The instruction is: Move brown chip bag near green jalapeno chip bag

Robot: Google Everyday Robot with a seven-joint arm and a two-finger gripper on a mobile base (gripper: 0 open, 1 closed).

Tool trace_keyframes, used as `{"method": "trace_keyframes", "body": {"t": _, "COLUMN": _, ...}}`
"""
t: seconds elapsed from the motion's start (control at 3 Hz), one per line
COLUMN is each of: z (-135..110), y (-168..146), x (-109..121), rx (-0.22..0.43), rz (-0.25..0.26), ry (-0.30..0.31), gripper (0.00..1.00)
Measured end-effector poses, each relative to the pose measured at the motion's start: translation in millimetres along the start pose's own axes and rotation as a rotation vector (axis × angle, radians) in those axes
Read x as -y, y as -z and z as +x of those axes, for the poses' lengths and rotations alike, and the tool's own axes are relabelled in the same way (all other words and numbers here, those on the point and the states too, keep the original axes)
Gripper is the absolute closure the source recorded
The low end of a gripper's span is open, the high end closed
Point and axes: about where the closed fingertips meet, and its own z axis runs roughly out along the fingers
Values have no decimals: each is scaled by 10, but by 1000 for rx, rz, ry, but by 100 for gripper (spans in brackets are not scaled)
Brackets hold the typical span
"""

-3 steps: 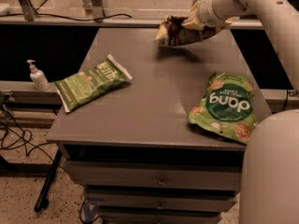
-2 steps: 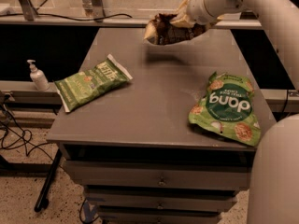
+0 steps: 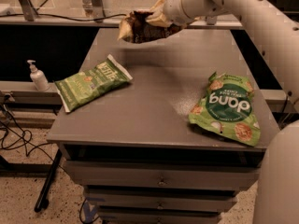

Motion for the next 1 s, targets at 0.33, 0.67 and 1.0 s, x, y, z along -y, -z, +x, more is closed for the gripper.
{"method": "trace_keyframes", "body": {"t": 0.33, "z": -238, "y": -222, "x": -6, "rx": 62, "rz": 22, "ry": -14, "gripper": 100}}
{"method": "trace_keyframes", "body": {"t": 0.67, "z": -434, "y": -375, "x": -84, "rx": 122, "rz": 29, "ry": -39, "gripper": 100}}
{"method": "trace_keyframes", "body": {"t": 1.0, "z": -547, "y": -448, "x": -204, "rx": 171, "rz": 44, "ry": -92, "gripper": 100}}
